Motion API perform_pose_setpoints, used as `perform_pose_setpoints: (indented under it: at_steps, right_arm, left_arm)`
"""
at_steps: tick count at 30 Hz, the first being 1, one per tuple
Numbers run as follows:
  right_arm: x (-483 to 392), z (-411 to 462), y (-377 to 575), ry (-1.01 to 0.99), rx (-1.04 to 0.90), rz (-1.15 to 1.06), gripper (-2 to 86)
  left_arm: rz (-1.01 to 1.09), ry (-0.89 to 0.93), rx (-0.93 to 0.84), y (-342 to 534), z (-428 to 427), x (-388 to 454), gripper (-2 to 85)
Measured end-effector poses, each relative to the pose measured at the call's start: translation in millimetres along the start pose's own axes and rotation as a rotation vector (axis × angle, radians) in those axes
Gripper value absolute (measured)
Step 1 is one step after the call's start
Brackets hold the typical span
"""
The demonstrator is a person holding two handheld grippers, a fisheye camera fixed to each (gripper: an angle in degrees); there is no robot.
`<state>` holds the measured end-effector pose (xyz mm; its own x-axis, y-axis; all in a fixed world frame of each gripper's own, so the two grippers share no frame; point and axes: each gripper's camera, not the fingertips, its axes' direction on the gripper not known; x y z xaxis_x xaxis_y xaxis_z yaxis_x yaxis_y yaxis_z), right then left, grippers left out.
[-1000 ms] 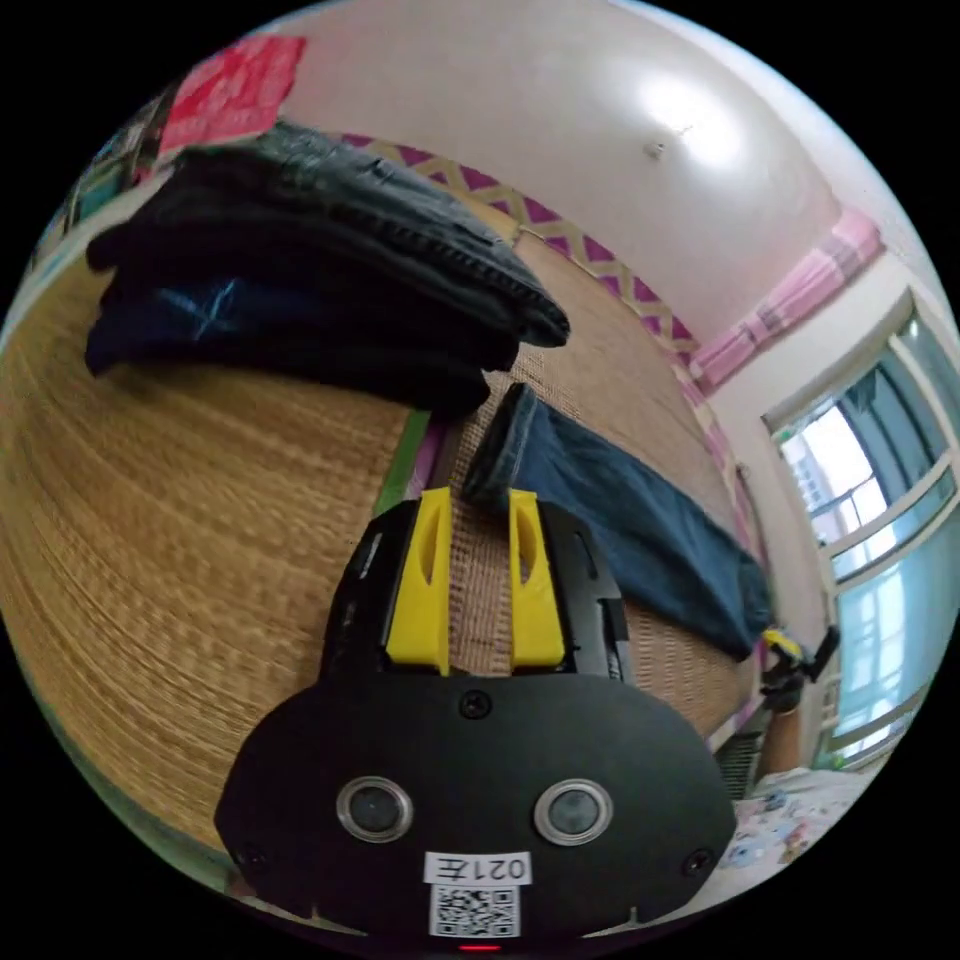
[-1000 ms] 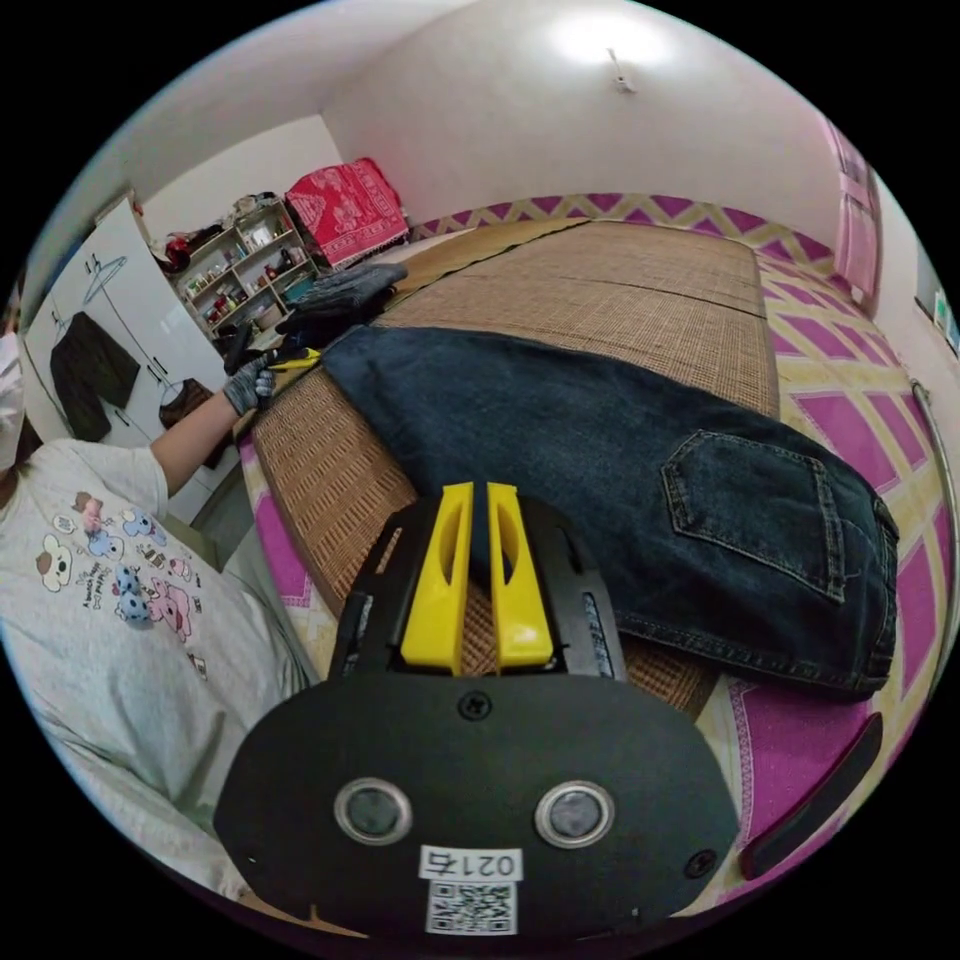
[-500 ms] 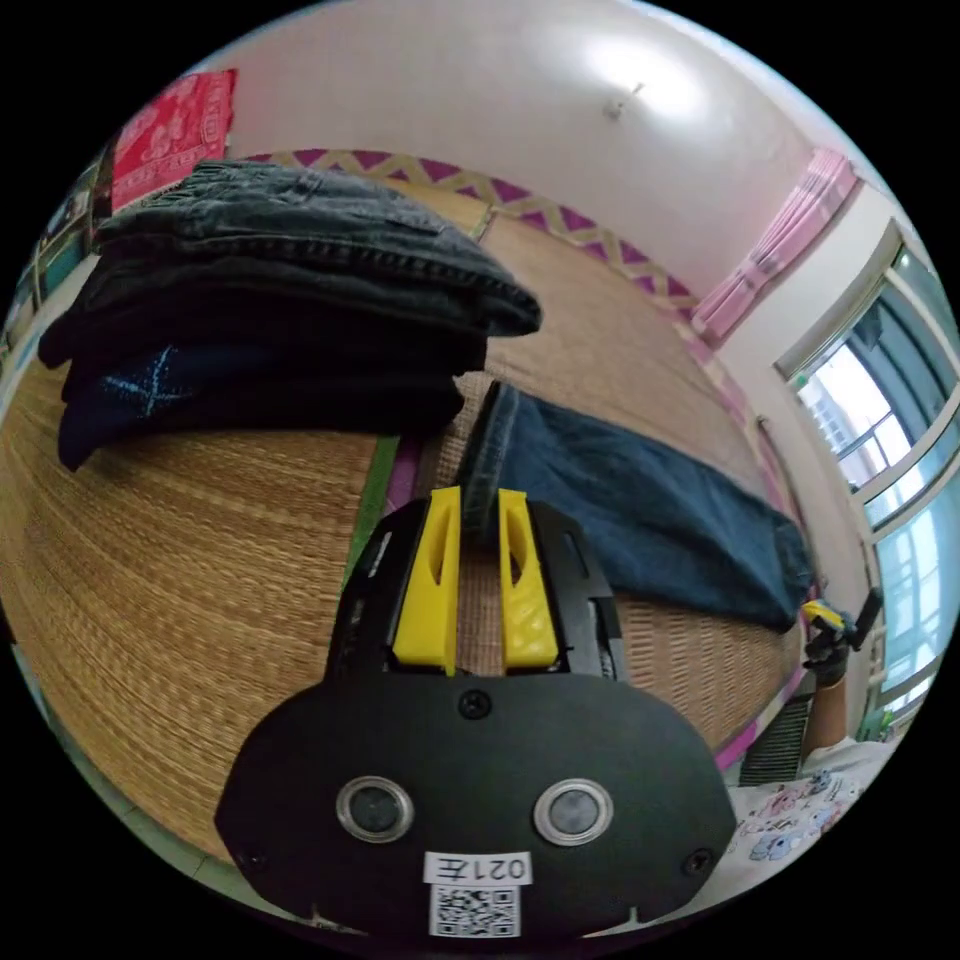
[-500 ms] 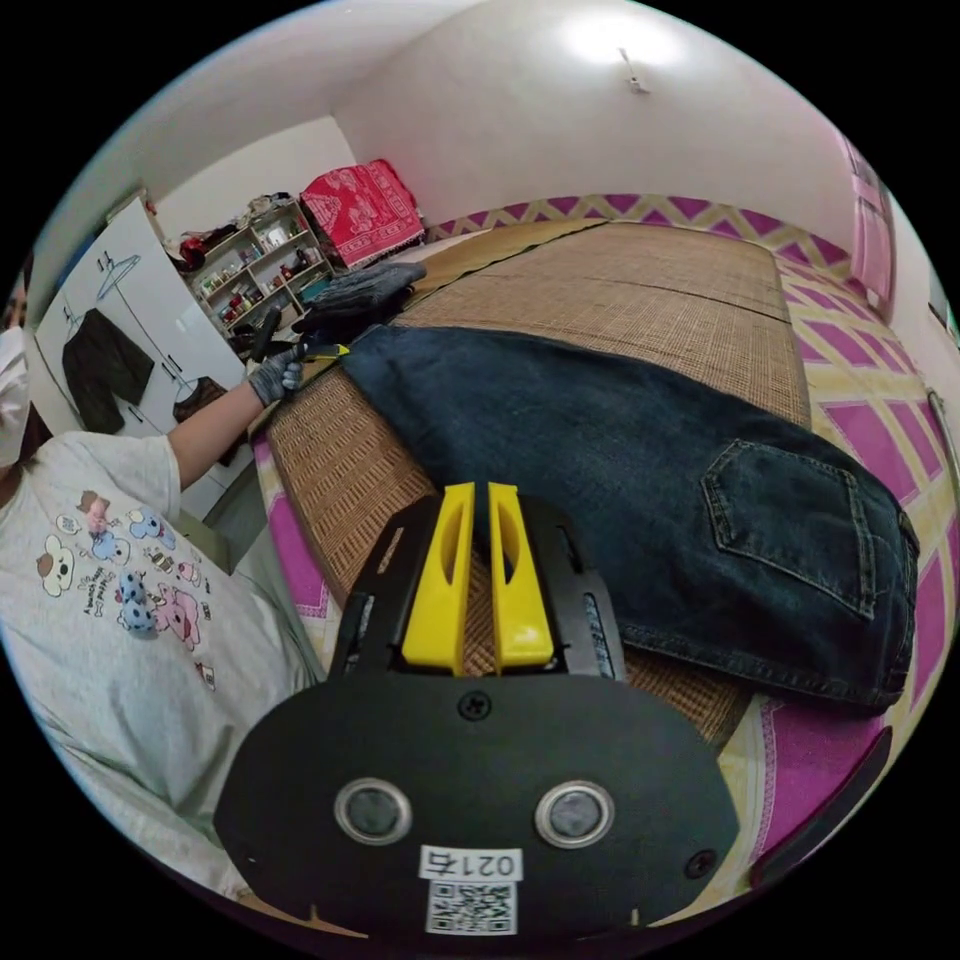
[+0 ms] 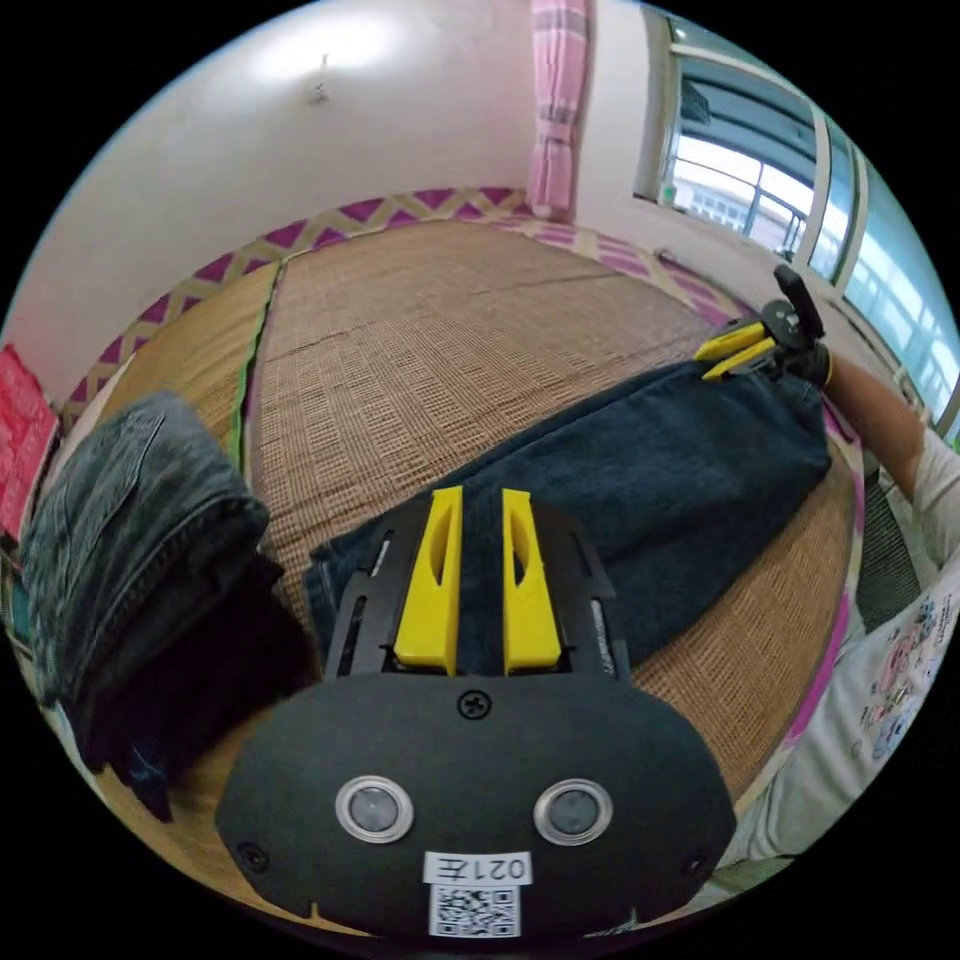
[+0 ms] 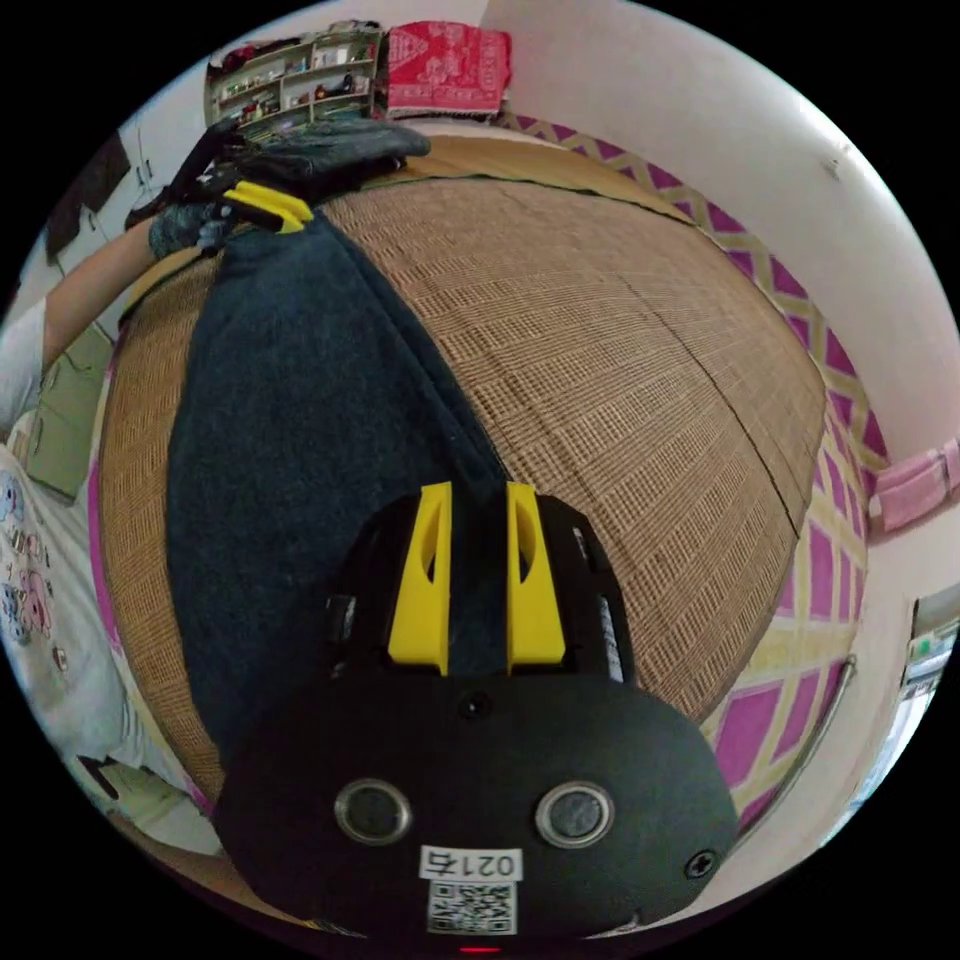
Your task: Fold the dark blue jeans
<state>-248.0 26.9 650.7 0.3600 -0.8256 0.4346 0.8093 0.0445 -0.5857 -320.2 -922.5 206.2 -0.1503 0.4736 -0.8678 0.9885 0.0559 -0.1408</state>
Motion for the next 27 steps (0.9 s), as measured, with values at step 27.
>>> perform_pose_setpoints:
  at_steps: [27]
  right_arm:
    - [4.9, 7.6, -25.9, -0.058, 0.055, 0.092, -0.8]
  left_arm:
    - [0.137, 0.07, -0.097, -23.4, 48.6, 7.2, 3.9]
